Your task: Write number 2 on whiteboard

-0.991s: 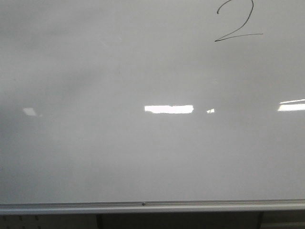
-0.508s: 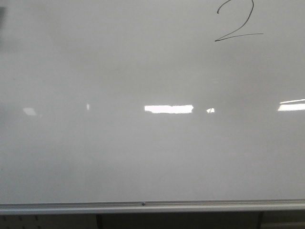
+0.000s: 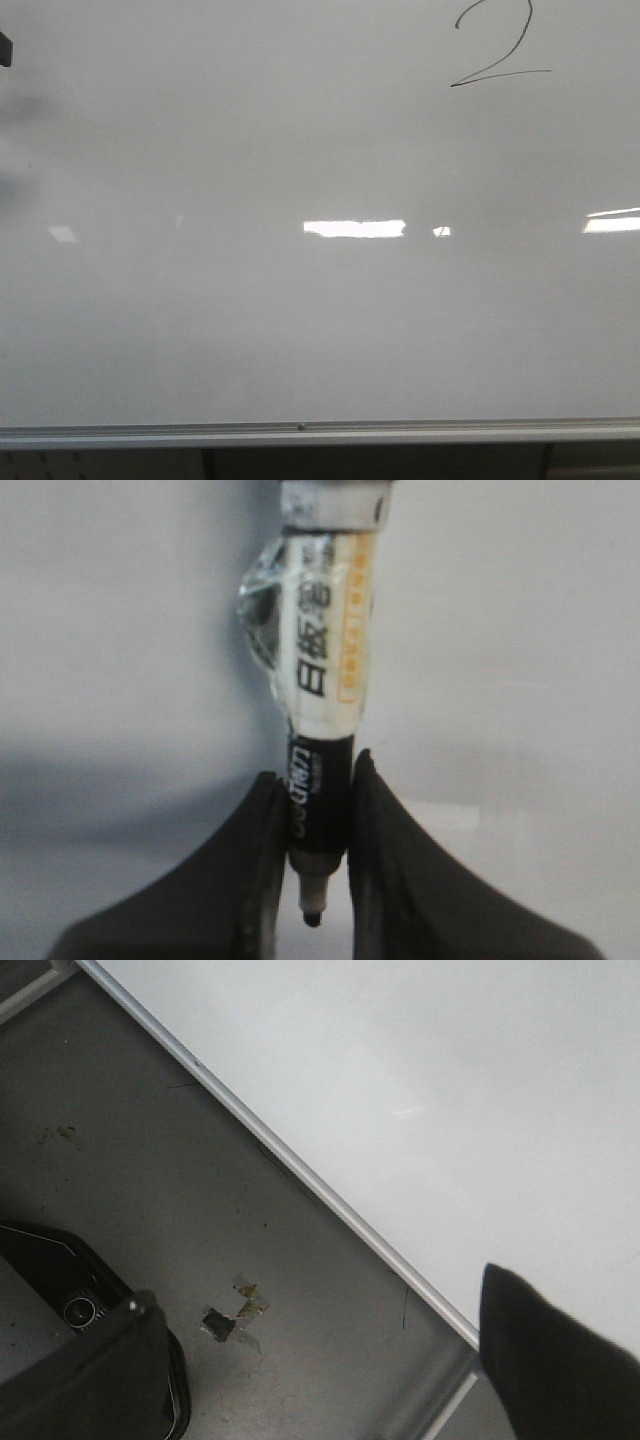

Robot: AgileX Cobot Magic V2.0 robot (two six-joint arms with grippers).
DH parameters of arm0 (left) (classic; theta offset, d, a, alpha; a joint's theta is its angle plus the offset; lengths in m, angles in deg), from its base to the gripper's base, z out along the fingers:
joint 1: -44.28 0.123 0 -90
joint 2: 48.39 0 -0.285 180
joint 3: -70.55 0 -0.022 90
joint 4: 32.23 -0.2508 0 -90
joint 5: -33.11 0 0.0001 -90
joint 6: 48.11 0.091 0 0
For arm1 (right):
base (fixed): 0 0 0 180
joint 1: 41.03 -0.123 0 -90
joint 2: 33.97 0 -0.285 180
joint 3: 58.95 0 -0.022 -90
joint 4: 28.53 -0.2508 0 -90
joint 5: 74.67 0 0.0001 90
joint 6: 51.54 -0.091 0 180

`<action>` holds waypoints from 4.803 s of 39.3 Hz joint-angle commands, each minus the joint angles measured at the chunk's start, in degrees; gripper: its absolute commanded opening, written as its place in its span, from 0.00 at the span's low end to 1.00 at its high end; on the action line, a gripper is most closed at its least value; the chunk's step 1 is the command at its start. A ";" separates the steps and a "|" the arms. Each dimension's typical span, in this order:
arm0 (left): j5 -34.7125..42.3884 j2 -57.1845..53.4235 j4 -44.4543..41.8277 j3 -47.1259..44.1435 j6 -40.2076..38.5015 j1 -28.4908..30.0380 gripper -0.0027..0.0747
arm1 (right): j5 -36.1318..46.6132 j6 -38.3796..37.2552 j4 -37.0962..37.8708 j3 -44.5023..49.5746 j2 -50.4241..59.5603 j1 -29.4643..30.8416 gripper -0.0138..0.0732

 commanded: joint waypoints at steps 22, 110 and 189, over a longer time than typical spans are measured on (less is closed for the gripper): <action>-17.55 -18.46 -10.64 1.71 -0.48 0.20 0.56 | 0.36 -6.60 -0.02 -1.51 0.57 0.47 0.90; -44.37 -58.45 -30.25 -4.64 -21.28 -8.04 0.01 | 4.31 -31.18 15.08 0.76 17.15 0.47 0.08; 7.66 -89.22 -31.60 -55.99 -20.84 0.84 0.01 | 4.39 -31.18 15.08 0.76 17.15 0.47 0.08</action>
